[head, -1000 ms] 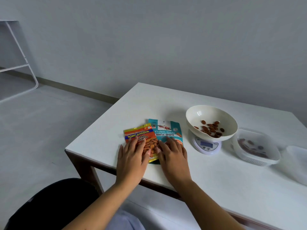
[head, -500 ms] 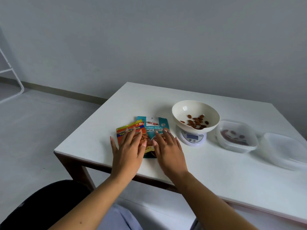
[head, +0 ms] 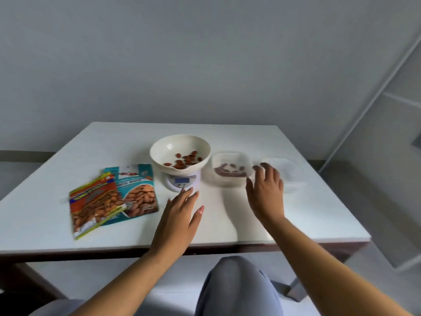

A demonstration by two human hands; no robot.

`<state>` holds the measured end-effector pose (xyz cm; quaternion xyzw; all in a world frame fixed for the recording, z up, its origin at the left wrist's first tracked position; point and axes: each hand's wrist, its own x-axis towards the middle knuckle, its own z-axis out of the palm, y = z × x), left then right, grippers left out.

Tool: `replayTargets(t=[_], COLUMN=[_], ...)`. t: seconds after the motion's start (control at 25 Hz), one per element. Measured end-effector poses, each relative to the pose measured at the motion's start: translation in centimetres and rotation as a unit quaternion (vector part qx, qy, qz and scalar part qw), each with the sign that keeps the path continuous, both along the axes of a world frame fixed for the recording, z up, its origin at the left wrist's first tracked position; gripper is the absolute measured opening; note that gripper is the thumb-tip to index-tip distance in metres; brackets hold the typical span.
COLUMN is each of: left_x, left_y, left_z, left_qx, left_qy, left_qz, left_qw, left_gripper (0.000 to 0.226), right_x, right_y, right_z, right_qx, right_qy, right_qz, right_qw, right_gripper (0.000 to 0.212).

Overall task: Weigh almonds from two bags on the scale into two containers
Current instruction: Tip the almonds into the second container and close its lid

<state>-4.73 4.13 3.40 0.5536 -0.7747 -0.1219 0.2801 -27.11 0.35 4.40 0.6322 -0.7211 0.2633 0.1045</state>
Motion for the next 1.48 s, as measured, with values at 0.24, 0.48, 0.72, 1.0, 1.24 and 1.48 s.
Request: replayTargets(t=[0.24,0.48,0.72,1.0,1.24,1.48], left_x=[-3.9,-3.5,-3.9,-6.3,-3.6,-0.1], left_y=[-0.3,0.0,0.8,1.3,-0.3,-0.4], left_z=[-0.9,-1.3,0.2,3.9,3.7,2.9], left_qx=[0.035,0.062,0.065,0.095,0.090,0.032], left_qy=[0.037,0.060,0.088,-0.080,-0.226,-0.191], left_qz=[-0.039,-0.053,-0.079,-0.120,-0.072,-0.042], left_qw=[0.998,0.995,0.991,0.985,0.967,0.980], left_gripper=[0.045,0.041,0.039,0.114,0.129,0.125], right_x=[-7.2,-8.7,-9.5,-2.8,2.0,4.5], right_y=[1.0,5.3,5.0,5.8,4.7,3.2], right_z=[-1.0,-1.3,-0.5,-1.4,-1.1,-1.5], right_qx=[0.113,-0.115,-0.015,0.100,0.111,0.118], right_qy=[0.026,-0.017,-0.429,-0.463,-0.497,-0.518], right_qz=[-0.047,0.022,-0.023,0.033,0.089,0.098], right_qw=[0.992,0.993,0.903,0.880,0.856,0.841], right_gripper=[0.056,0.034,0.043,0.061,0.027,0.019])
